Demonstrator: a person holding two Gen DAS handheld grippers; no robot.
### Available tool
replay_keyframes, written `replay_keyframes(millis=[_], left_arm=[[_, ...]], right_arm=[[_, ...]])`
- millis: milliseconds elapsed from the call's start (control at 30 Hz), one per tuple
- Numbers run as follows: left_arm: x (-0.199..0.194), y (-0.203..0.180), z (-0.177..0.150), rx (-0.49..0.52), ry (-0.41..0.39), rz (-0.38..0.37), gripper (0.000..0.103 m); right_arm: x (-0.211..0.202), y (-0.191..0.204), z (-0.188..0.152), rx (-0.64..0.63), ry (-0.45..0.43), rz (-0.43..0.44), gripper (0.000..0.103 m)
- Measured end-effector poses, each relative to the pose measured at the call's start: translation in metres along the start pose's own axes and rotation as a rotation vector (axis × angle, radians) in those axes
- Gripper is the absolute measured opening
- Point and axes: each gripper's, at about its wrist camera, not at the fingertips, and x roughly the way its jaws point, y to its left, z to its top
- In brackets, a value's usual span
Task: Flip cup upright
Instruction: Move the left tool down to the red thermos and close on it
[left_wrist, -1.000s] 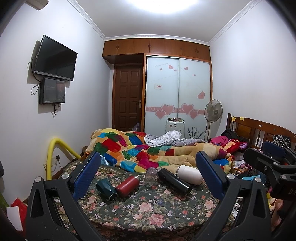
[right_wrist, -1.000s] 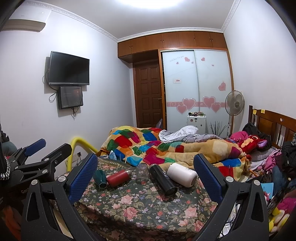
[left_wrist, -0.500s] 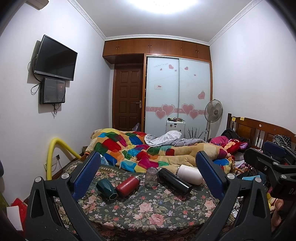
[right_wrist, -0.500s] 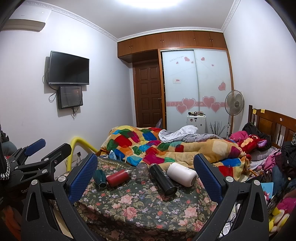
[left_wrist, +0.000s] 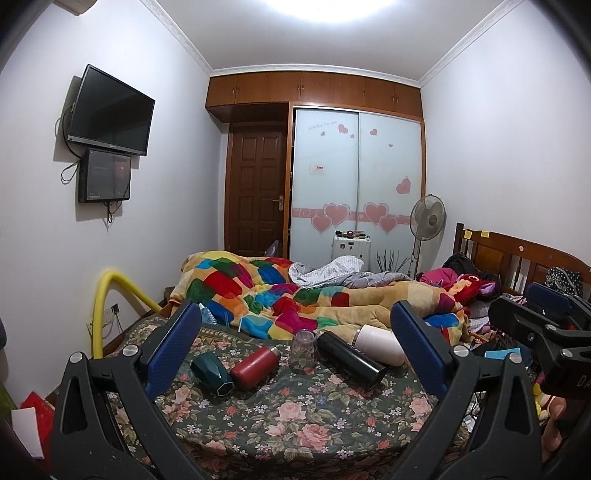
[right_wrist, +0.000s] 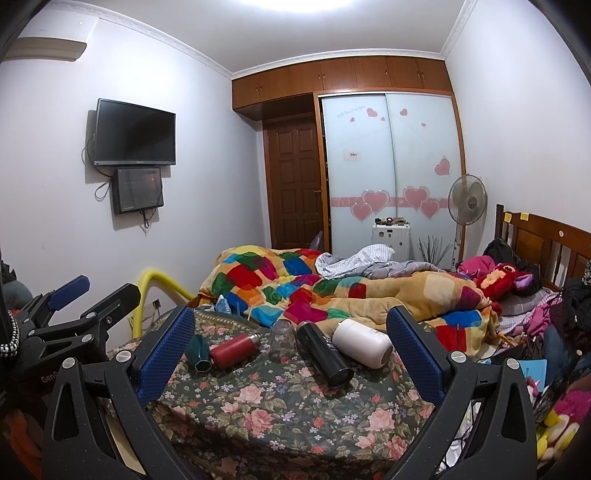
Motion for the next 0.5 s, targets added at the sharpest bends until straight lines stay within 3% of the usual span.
replay_keyframes(millis=[333,500], left_arm=[[0.033,0.003,-0.009,0.007,0.047,0.017,0.103],[0.067,0.011,-0.019,-0.018,0.119,0.027,0.103]], right_arm=[[0.017,-0.005,0.0,0.015,0.044,-0.005,0.103],[0.037,-0.014,-0.007,0.03,0.087,-0.013,0.103]])
